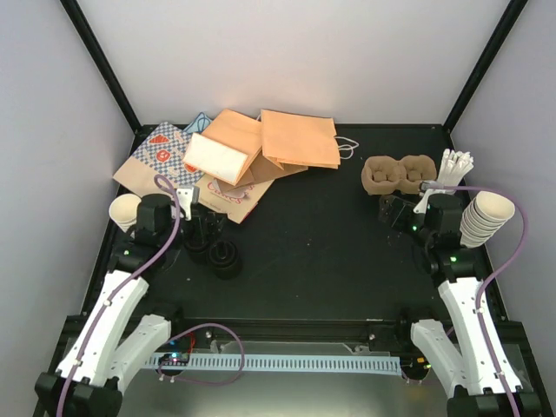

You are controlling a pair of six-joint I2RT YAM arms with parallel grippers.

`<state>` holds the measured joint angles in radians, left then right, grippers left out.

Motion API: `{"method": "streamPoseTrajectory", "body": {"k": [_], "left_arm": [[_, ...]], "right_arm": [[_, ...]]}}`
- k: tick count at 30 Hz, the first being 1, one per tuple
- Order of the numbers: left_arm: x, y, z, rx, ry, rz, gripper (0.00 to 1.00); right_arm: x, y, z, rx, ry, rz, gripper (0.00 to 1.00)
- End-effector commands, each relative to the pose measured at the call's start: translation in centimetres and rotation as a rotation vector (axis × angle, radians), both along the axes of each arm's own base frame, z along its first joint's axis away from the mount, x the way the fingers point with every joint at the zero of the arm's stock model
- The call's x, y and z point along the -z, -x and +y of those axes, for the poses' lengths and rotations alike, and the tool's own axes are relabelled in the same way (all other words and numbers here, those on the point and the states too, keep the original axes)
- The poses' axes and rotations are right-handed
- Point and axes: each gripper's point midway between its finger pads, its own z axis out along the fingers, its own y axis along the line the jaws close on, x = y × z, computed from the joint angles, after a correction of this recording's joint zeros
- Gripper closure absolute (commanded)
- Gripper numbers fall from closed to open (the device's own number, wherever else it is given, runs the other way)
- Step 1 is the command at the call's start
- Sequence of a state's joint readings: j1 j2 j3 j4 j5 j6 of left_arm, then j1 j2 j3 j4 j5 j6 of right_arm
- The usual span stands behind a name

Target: Pack the takeout coffee

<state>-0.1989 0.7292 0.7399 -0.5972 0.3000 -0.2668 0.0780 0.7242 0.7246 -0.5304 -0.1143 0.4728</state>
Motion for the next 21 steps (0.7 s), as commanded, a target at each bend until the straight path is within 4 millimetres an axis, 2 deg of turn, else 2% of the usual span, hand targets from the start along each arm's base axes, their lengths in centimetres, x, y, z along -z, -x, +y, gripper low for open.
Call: {"method": "streamPoseTrajectory", "body": {"k": [1,3,6,10,17,21], "left_arm": [[0.3,-0.7,0.2,-0.032,-0.007,0.044,0.01],[0.8,-1.1,-0.1,-0.043,0.021,0.074,0.01],[0.6,-1.8,-1.7,0.011,0.091,0.099,0.01],[0.3,-3.7,-3.4,0.047,0.178,0.120,0.01],[0.0,-8.3,-5.5,0.083,0.234,0.152,0.01],[0.9,-11.7,-7.1,0.090,0.253,0.187,0.04]], "right_arm": [[-0.8,-0.3,0.3,-0.014,-0.009,-0.028,0.00],[-0.7,-0.4,0.5,-0.023,-0.013,-0.027,0.00],[-0.3,-0.4,0.9,-0.042,-0.019,-0.010,0.00],[-0.1,-0.5,2.0,-0.113,-0.033,0.005,0.00],[0.1,-0.2,3.0,-0.158,-0.071,0.005,0.00],[0.3,0.0,3.3,-0.179,-0.080,0.006,0.00]]}}
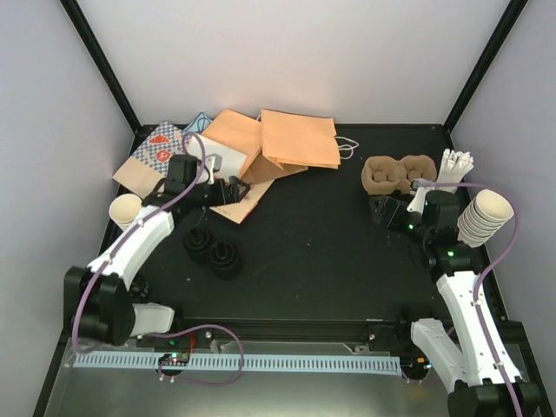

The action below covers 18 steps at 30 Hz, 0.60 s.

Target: Pack the takeout coffee

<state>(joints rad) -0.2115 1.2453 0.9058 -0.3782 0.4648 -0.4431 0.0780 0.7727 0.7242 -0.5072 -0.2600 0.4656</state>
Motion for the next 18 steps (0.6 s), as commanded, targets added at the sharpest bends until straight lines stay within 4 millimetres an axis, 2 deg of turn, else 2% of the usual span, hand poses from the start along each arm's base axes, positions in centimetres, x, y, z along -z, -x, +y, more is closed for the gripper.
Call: {"method": "streamPoseTrajectory", "body": {"k": [1,3,4,9,14,18], "left_arm": [[-2.0,-4.2,-2.8,0.036,0.075,-0.053,0.05],[-1.2,-6.0,-3.8,0.043,0.069,-0.042,0.12],[-1.5,-6.7,-4.1,0.043,0.069,-0.051,0.13],[0.0,-10.8,-5.3,0.021,0.078,-0.017,0.20],[2.1,-14.2,-5.6,-0.021,0.057,0.026,0.21],[3.3,-16.1,-6.1,-0.030,0.055,0.037,0.21]], "right_arm": [[-0.3,0.3,1.0,-0.057,-0.021,-0.025,0.00],[-0.5,0.3,1.6,-0.092,-0.036,-0.032,0.00],[-0.5,0.4,1.8,-0.103,-0.040,-0.033,0.00],[-0.8,0.6,2.2,-0.133,-0.048,-0.044,0.00],[-1.0,0.6,1.8,-0.116,-0.024,-0.058,0.00],[-1.0,0.5,1.6,-0.105,-0.013,-0.062,0.00]]}}
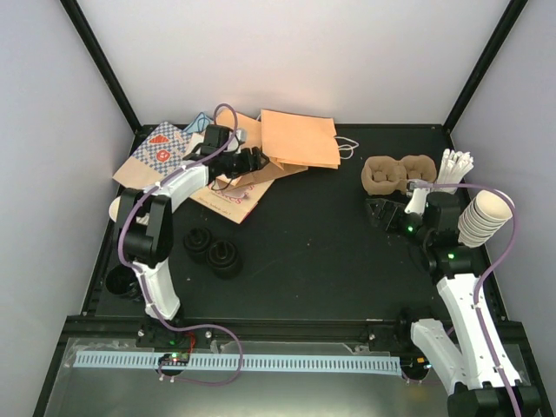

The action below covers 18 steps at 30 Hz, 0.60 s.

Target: Pack the takeout coffee

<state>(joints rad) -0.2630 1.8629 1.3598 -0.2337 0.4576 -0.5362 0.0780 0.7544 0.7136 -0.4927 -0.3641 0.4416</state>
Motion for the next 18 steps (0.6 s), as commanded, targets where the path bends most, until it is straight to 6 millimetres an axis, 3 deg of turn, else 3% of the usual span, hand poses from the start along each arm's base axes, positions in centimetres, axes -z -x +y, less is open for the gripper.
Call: {"method": "streamPoseTrajectory", "body": {"k": [1,13,17,18], "left_arm": [[-0.5,-2.8,-0.7,-0.025,0.007,-0.035,0.21],[1.7,-7.8,-1.7,0.011,-0.039,-0.053,0.27],[1.9,-8.7,-2.4,0.032,-0.024,-0.061,0.45],[1.9,-8.8,-2.5,0.039,-0.019,-0.062,0.56]], "right_arm": [[-0.4,-0.3,-0.1,-0.003,0.022,-0.036,0.00],[-0.5,-0.6,-0.2,0.002,0.032,-0.032,0.00],[-0.5,-0.6,-0.3,0.005,0.034,-0.031,0.00],[-0.5,-0.6,-0.3,0.005,0.034,-0.032,0.00]]}}
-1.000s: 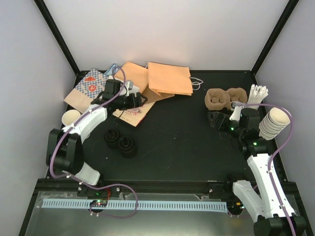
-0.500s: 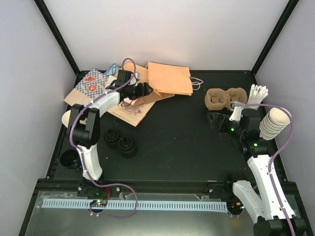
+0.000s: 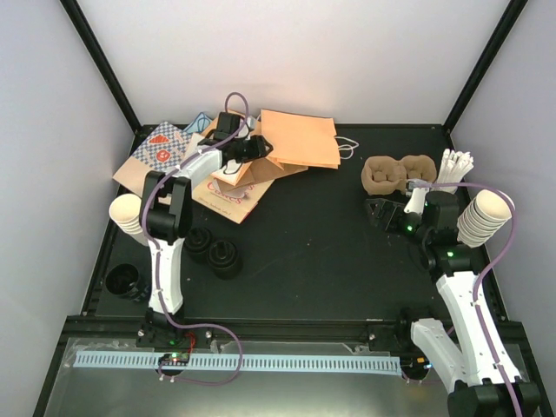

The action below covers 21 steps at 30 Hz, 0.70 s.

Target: Pack the takeout coffee

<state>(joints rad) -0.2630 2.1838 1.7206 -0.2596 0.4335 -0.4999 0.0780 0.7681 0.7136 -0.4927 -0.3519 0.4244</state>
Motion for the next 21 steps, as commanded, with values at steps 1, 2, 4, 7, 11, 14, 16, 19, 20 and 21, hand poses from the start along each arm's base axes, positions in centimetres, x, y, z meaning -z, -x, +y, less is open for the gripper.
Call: {"method": "streamPoseTrajectory", "body": {"k": [1,2,4,7,11,14,16,19,20,21], "left_arm": [[-0.8,-0.9,-0.9,0.047,0.018,-0.025,0.64],[-0.9,-1.0,-1.0,0.052,0.022,-0.023,0.73],[-1.6,-1.0,-0.9,0.059,0.026,-0.028,0.93],[-3.0,-0.5,-0.6,0.058,0.018,-0.042,0.98],[-6.1,1.3,0.0,0.051,0.031,-0.079,0.98],[-8.3,3.1,0.7,0.032,0.034,-0.111,0.98],[-9.8,4.6,1.4,0.018,0.028,-0.135,0.99],[-12.1,6.9,2.9,-0.019,0.012,-0.188,0.99],[-12.7,7.6,3.4,-0.031,0.006,-0.202,0.98],[-13.5,8.4,3.8,-0.040,0.004,-0.217,0.98]], "right_arm": [[-0.9,-0.4,-0.1,0.004,0.014,-0.037,0.00],[-0.8,-0.4,-0.1,0.005,0.015,-0.037,0.00],[-0.8,-0.4,-0.2,0.007,0.017,-0.033,0.00],[-0.7,-0.3,-0.2,0.008,0.017,-0.031,0.00],[-0.5,-0.3,-0.1,0.004,0.014,-0.023,0.00],[-0.3,-0.3,-0.1,0.001,0.011,-0.013,0.00],[-0.2,-0.4,0.1,-0.006,0.007,-0.007,0.00],[0.0,-0.4,0.5,-0.029,-0.006,0.016,0.00],[0.1,-0.5,0.7,-0.036,-0.009,0.024,0.00],[0.1,-0.5,0.8,-0.043,-0.013,0.029,0.00]]}}
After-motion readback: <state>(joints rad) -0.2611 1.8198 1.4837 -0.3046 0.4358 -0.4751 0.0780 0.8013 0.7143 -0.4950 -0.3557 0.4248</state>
